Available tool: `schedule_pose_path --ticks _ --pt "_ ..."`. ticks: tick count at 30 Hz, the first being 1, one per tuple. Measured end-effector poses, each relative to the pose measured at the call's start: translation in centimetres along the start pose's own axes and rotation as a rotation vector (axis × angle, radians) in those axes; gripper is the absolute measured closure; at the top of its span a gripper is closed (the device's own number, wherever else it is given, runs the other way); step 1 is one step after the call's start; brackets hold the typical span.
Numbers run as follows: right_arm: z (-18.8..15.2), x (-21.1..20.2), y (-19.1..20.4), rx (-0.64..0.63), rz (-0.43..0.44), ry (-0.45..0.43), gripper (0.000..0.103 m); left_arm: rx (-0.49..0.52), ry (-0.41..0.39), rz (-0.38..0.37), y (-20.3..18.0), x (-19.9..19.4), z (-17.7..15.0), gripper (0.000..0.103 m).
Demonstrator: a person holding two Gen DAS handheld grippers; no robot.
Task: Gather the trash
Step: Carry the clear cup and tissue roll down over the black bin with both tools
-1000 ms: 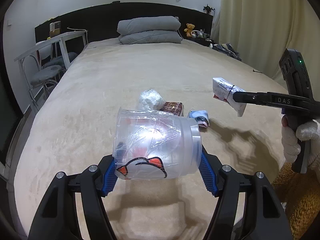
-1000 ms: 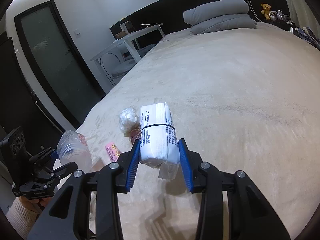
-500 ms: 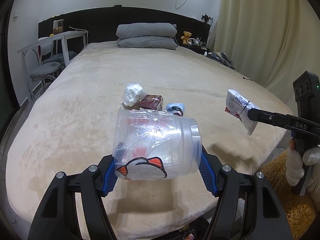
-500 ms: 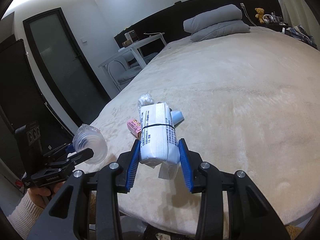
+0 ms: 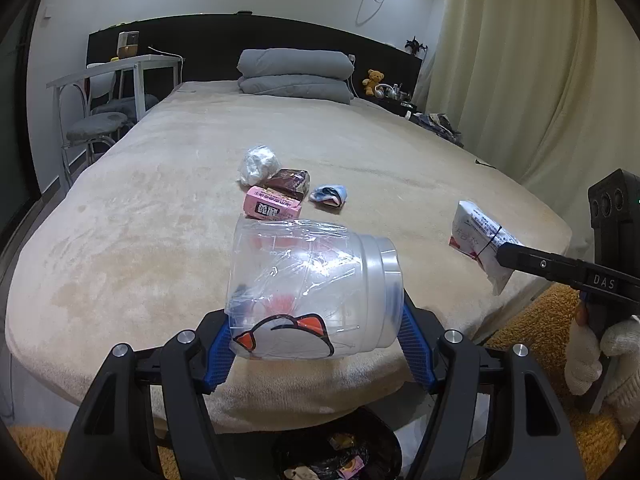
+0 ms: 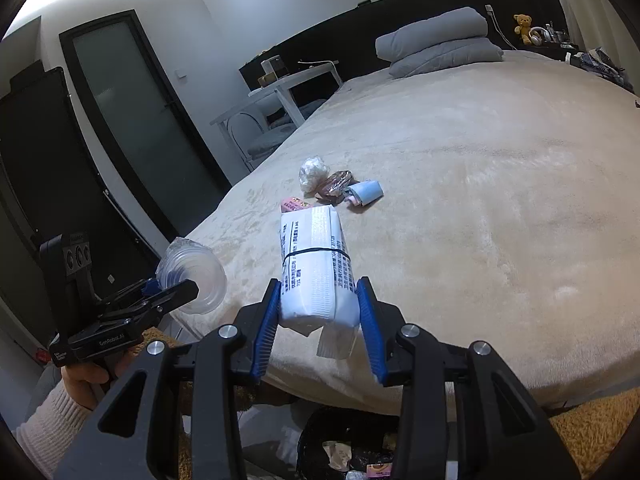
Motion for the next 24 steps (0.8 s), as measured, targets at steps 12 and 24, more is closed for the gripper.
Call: schedule_pose_path --ticks 12,24 --pt "-3.0 -1.6 1.5 -0.012 0.026 0.034 0.063 -0.001 0.014 -0.033 -1.8 -2.2 -2.8 0.035" --pt "-5.9 -2.8 4.0 -0.030 0.073 0.082 0.063 -0.026 0.052 -0.063 -2.9 -4.0 -5.3 0.035"
Point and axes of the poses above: each gripper's, at about its wrist camera, not at the fingertips, and x roughly the way its jaws point, y to its left, z to its top, the point moved 8 cm from there along x, roughly the way its jaws point, and after that the axes turned 11 degrees about z, right-handed, at the moved point
